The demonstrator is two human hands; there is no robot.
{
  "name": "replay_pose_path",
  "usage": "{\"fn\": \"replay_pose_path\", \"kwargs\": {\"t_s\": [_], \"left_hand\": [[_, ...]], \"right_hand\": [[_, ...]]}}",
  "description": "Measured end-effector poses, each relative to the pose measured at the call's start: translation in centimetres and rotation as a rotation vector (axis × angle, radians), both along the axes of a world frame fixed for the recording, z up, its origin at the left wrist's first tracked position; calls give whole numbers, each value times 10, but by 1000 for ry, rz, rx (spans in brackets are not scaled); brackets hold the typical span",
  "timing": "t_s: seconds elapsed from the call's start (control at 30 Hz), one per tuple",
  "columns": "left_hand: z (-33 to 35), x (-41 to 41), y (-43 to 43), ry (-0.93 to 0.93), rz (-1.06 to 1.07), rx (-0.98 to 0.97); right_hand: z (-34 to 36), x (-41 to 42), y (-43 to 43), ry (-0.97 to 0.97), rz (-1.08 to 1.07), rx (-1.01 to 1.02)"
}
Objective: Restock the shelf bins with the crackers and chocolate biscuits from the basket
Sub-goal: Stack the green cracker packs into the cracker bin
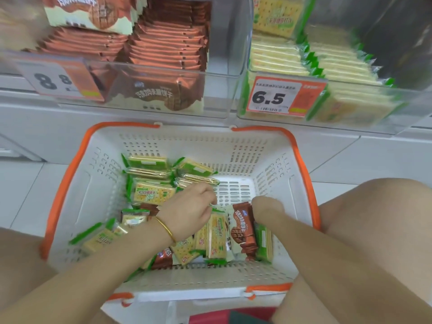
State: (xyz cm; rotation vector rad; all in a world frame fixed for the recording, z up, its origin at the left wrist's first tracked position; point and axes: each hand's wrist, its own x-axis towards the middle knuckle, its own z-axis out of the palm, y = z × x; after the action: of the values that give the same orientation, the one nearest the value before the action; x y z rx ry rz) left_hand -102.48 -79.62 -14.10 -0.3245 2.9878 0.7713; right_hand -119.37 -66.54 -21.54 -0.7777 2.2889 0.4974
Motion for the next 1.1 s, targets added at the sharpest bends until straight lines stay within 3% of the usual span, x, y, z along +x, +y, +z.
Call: {"fn": "replay_pose_path", "kwargs": {"t_s": [0.13, 0.3, 0.37, 0.47, 0.6, 0.67, 0.73, 0.83, 1.0, 1.1], "left_hand": [[-5, -3, 6, -67, -28, 42], [-5, -10, 22, -102, -55, 134], [-2, -13, 27, -116, -28, 214], [4, -14, 33, -141, 59, 330], [15, -14, 26, -139, 174, 410], [23, -18, 17, -209, 219, 613], [33, -22, 8, -256, 341, 968], [45, -22, -5, -271, 453, 1427], [59, -16, -18, -241, 408, 1496], [74, -21, -24, -204, 390, 1419]], "right_hand": [[32, -12, -13, -1, 9, 29], [100, -21, -29, 12, 82, -144], [119, -23, -29, -102, 26, -304], [130, -23, -23, -423, -282, -541], [133, -20, -19, -584, -407, -609], [137, -18, -18, -543, -344, -672], [141, -19, -16, -481, -255, -760], [149, -21, -12, -572, -260, -868], [160, -23, -2, -719, -254, -901], [172, -25, 7, -734, -288, -967]]}}
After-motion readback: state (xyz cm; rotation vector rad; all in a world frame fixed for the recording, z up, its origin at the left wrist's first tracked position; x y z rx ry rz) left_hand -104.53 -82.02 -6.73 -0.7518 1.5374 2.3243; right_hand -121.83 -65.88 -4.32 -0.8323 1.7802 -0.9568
